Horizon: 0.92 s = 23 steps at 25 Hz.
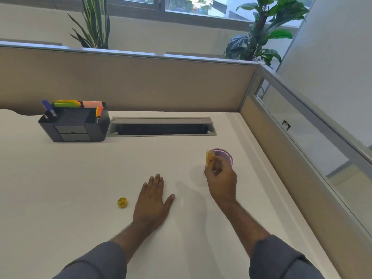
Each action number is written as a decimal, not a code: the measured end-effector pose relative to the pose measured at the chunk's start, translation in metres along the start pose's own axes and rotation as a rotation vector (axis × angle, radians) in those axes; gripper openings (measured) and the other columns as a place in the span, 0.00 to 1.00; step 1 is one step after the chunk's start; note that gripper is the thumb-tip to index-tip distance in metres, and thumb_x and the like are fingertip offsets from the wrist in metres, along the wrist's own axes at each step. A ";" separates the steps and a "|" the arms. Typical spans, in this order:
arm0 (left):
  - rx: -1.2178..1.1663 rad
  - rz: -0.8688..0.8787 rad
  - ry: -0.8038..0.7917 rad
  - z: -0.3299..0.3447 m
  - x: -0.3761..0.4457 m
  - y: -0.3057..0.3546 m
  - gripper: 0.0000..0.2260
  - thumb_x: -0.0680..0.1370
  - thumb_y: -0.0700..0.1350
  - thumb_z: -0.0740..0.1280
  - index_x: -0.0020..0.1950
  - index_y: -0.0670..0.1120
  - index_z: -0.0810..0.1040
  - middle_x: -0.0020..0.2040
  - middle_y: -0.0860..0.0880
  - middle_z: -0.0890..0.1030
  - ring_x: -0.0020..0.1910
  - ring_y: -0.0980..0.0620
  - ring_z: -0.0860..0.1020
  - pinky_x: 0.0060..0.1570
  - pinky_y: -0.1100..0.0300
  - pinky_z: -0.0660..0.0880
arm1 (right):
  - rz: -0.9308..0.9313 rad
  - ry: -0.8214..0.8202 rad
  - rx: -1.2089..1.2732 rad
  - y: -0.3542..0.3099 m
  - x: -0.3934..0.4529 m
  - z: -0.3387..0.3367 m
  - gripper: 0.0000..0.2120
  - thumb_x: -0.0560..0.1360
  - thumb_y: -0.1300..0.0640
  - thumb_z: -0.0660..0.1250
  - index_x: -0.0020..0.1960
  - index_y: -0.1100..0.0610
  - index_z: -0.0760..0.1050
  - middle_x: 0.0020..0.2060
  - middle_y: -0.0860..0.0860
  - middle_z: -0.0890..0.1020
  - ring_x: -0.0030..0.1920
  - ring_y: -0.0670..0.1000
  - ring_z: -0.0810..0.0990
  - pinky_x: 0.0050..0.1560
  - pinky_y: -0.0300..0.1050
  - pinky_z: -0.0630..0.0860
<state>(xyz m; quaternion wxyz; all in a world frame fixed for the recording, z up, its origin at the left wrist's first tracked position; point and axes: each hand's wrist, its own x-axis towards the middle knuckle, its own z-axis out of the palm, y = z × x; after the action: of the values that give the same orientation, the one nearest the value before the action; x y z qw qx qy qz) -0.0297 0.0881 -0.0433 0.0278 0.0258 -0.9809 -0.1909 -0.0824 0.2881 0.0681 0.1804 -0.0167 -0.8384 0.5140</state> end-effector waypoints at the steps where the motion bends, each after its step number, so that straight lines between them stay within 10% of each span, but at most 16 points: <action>1: 0.018 -0.002 0.000 0.001 0.001 0.001 0.35 0.79 0.64 0.45 0.80 0.44 0.47 0.81 0.49 0.48 0.80 0.52 0.44 0.76 0.56 0.40 | 0.015 0.031 -0.006 0.002 0.001 -0.003 0.09 0.74 0.57 0.71 0.54 0.55 0.79 0.35 0.44 0.80 0.34 0.41 0.78 0.33 0.26 0.72; 6: 0.043 -0.014 -0.013 0.000 0.000 0.002 0.35 0.79 0.64 0.45 0.80 0.45 0.46 0.82 0.50 0.47 0.80 0.52 0.44 0.77 0.56 0.40 | 0.080 0.103 -0.080 0.015 0.012 -0.018 0.07 0.73 0.57 0.71 0.49 0.59 0.82 0.34 0.51 0.81 0.34 0.48 0.78 0.36 0.44 0.78; 23: 0.049 -0.016 -0.003 -0.002 -0.001 0.005 0.33 0.80 0.62 0.47 0.80 0.44 0.47 0.82 0.49 0.47 0.80 0.52 0.44 0.78 0.55 0.42 | 0.141 0.011 -0.104 0.032 0.059 -0.052 0.11 0.68 0.51 0.77 0.46 0.56 0.85 0.38 0.49 0.79 0.37 0.45 0.76 0.36 0.35 0.68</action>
<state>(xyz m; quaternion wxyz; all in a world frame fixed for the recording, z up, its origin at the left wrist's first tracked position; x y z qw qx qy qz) -0.0286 0.0920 -0.0395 0.0244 0.0341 -0.9851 -0.1670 -0.1258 0.3600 0.0782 0.1473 -0.0878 -0.8597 0.4812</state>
